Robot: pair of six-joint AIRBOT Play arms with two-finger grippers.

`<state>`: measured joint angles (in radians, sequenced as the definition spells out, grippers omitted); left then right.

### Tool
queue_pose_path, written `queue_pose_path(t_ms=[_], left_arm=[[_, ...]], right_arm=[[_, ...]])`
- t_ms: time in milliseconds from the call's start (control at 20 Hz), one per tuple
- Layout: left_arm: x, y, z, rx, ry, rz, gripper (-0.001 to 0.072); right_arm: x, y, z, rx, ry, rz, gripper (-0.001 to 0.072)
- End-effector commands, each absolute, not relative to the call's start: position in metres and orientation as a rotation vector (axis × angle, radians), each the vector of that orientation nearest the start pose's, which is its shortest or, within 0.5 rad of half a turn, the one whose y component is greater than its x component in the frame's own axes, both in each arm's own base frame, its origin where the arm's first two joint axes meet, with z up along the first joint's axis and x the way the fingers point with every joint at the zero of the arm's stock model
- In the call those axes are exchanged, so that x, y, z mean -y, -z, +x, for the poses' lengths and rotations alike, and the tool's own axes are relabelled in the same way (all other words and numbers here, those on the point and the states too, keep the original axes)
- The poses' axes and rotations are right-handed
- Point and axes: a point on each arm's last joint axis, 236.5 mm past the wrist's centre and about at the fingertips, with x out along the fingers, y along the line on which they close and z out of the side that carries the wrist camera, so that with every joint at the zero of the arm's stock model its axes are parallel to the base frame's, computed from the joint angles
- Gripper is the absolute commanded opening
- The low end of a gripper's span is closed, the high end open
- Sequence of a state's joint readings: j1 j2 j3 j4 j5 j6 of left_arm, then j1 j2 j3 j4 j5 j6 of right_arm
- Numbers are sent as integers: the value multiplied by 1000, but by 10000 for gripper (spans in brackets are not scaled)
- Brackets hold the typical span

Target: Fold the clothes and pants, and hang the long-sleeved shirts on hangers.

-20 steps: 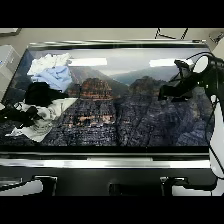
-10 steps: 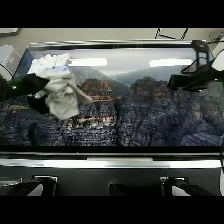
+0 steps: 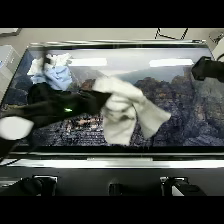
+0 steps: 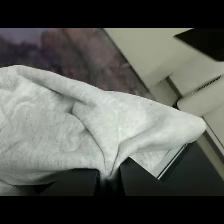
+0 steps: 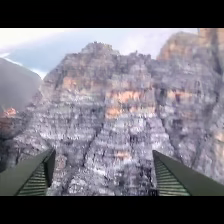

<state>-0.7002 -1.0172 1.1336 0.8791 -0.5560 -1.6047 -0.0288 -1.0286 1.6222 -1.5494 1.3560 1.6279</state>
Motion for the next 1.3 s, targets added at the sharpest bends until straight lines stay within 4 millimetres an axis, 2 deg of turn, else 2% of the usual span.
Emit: queue_pose_path(t_ms=[0,50,100,150,200,300,400,450,500,550,600,700,850,1100,1150,1250], left_arm=[[378,-99,289,-1028,787,-485,27],[377,-56,286,-1149,747,-454,31],[378,-24,284,-1249,713,-459,174],[380,-7,283,-1321,687,-514,538],[377,-2,290,-1363,664,-569,706],[348,-15,319,-1344,663,-585,708],[297,-29,341,-1341,646,-566,708],[269,-25,338,-1393,615,-551,707],[243,-16,328,-1470,586,-523,708],[226,-4,311,-1553,578,-493,707],[219,10,296,-1609,572,-491,707],[223,40,278,-1650,536,-517,707],[253,75,266,-1589,512,-566,705],[296,97,263,-1531,502,-601,695],[301,99,266,-1516,495,-616,610],[308,100,273,-1476,480,-630,352]], right_arm=[[12,-235,347,-925,70,80,673],[11,-218,350,-983,70,82,673],[10,-199,354,-1032,65,85,673],[7,-175,359,-1093,55,94,676],[2,-151,363,-1157,40,106,684],[-14,-99,365,-1304,-28,133,701],[-33,-53,359,-1445,-109,174,701],[-45,-33,350,-1527,-159,204,700],[-54,-18,338,-1601,-211,222,700],[-62,-3,328,-1657,-247,248,700],[-67,10,321,-1688,-260,271,700],[-78,31,310,-1708,-298,313,699],[-89,50,295,-1739,-321,369,699],[-98,68,287,-1733,-347,413,699],[-100,69,288,-1724,-346,423,699],[-104,70,294,-1696,-345,446,698]])
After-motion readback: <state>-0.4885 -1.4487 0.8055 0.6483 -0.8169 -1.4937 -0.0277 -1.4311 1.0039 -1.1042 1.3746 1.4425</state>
